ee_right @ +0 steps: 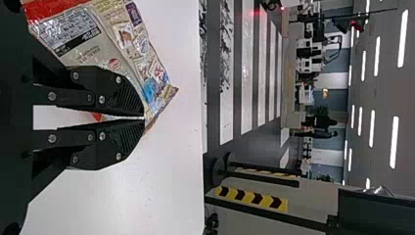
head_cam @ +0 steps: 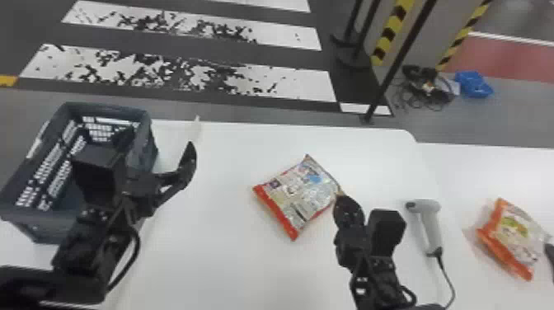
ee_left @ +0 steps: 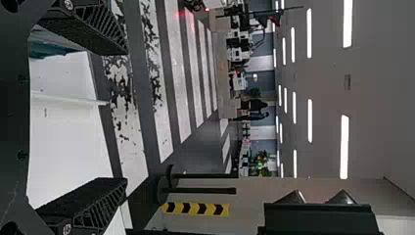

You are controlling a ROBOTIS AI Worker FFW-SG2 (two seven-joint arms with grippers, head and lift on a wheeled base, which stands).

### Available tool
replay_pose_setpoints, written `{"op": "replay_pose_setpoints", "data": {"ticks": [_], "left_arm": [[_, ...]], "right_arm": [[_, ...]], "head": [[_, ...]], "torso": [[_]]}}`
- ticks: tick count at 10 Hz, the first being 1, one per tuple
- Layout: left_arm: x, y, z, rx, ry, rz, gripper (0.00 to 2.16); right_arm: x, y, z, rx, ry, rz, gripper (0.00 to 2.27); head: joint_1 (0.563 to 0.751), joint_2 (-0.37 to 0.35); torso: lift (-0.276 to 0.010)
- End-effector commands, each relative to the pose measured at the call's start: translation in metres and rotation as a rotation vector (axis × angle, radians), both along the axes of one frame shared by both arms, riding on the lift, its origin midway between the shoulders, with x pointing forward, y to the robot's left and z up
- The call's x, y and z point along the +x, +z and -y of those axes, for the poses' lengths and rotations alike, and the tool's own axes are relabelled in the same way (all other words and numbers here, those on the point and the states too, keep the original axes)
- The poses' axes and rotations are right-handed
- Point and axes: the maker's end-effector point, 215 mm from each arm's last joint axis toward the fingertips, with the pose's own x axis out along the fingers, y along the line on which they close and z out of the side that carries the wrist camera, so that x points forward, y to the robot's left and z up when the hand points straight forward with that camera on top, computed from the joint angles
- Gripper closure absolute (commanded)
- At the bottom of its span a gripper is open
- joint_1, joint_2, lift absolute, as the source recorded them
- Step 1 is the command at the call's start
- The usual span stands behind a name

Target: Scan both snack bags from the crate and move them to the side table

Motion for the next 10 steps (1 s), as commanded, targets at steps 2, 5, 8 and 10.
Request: {"op": "replay_pose_setpoints", "data": {"ticks": [2,5,8,10], "left_arm": [[-0.025,0.013,-0.032,0.008,-0.028,0.133,0.08],[-0.057,0.017,-0.051,-0.012,-0.055,0.206,0.08],[-0.085,0.025,-0.056,-0.039,-0.132,0.26,0.08],[-0.088,0.017,-0.062,-0.044,-0.141,0.245,0.08]], "right_arm": [[0.015,0.008,-0.011,0.015,0.048,-0.039,1.8],[0.047,0.0,-0.032,0.048,0.128,-0.149,1.96],[0.077,0.003,-0.065,0.13,0.239,-0.198,1.96],[0.082,0.002,-0.086,0.211,0.329,-0.192,1.96]], "head": [[0.695,-0.123],[0.695,-0.066],[0.695,-0.014],[0.695,0.014]], "torso": [[-0.029],[-0.029],[-0.029],[-0.029]]}}
